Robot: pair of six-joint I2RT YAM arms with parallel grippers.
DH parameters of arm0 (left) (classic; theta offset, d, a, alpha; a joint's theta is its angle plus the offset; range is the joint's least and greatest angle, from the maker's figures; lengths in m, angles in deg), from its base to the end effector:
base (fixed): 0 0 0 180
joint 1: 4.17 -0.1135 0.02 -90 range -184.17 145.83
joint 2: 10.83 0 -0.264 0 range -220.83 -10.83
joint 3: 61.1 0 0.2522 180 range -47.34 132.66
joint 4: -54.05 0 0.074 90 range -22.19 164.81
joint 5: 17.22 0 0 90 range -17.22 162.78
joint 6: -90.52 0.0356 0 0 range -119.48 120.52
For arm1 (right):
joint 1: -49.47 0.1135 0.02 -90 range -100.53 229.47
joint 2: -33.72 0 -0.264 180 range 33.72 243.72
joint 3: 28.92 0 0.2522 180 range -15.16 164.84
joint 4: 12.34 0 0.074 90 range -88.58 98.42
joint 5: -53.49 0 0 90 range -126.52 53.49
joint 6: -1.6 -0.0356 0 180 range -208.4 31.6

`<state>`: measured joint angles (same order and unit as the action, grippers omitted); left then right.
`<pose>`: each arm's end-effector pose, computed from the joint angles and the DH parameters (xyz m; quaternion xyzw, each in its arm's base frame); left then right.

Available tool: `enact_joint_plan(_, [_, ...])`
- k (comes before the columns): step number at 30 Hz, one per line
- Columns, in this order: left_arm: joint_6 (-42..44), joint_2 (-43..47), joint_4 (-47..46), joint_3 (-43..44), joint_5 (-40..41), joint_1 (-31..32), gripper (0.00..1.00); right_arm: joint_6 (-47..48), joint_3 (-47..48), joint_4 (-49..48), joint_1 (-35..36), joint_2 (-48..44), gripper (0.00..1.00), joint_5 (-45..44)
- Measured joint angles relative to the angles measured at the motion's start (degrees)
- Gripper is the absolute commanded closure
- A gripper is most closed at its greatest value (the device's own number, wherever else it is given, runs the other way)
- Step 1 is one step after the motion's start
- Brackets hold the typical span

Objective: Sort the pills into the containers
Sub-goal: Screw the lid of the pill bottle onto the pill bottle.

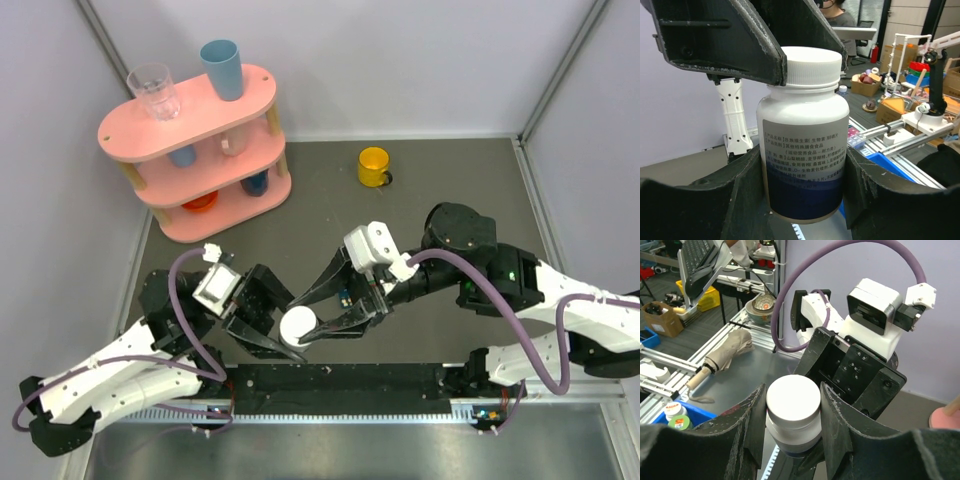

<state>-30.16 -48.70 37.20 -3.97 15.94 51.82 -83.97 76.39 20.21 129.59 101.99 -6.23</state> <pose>0.0453 -0.1205 0.4138 0.5013 0.2959 -0.6949 0.4223 0.0214 0.2277 0.5189 -0.5827 0.3559 0.5749 0.4509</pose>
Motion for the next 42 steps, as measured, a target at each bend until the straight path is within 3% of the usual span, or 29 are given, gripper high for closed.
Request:
enact_joint_plan(18, [10.4, 5.9, 11.8, 0.0, 17.9, 0.0, 1.00, -3.2, -3.9, -6.8, 0.0, -1.9, 1.00, -15.2])
enact_joint_plan(25, [13.1, 5.9, 14.8, 2.0, 21.4, 0.0, 1.00, -3.6, -3.9, -8.5, 0.0, -1.3, 1.00, -18.2])
enact_joint_plan(34, [16.0, 6.0, 19.5, 4.0, 25.7, 0.0, 1.00, -4.4, 1.3, -4.7, 0.0, 2.5, 1.00, -22.3])
enact_joint_plan(42, [20.5, 6.7, 29.3, 6.9, 32.5, 0.0, 1.00, -5.1, 3.6, -1.0, 0.0, 4.3, 1.00, -28.0])
